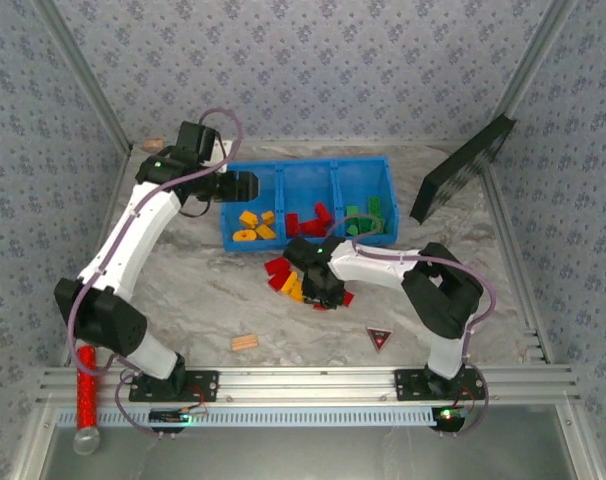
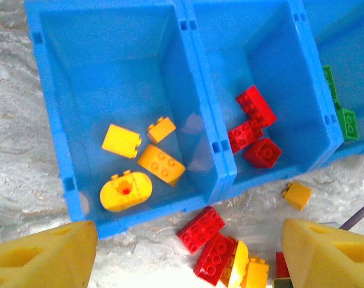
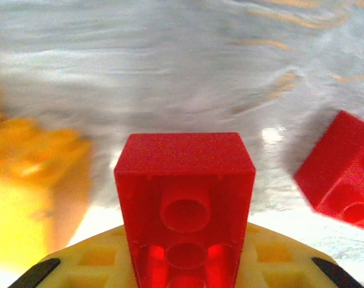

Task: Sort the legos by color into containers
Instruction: Pick up the lego from the bottom-center of the table, then place the lego in the container.

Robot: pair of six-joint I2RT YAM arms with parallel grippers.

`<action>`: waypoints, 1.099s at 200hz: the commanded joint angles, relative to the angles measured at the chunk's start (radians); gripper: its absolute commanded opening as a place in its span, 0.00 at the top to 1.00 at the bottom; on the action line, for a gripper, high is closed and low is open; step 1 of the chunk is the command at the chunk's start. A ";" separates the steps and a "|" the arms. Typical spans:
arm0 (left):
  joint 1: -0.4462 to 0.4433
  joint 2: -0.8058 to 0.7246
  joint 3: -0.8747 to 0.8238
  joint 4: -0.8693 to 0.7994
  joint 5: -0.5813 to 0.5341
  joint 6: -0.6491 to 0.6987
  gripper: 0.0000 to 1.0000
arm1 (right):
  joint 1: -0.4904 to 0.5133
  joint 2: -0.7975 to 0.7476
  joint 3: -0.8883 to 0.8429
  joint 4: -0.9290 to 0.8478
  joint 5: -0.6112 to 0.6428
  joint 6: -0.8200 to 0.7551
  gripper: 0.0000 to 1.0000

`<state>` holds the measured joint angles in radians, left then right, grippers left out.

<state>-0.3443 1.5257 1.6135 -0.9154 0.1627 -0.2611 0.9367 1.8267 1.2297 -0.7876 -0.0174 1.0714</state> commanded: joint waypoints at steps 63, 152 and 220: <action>-0.127 -0.353 -0.380 0.037 -0.042 0.039 0.12 | -0.081 -0.125 0.223 -0.091 0.151 -0.531 0.77; -0.443 -0.343 -0.550 0.093 -0.168 -0.194 0.11 | -0.215 0.181 0.658 -0.035 0.261 -0.878 0.77; -0.611 -0.216 -0.593 0.208 -0.178 -0.356 0.12 | -0.263 0.352 0.729 0.009 0.241 -0.920 0.77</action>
<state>-0.9184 1.2640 1.0275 -0.7654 -0.0013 -0.5320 0.6838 2.1334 1.9121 -0.7868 0.2131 0.1936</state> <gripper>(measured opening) 0.881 0.305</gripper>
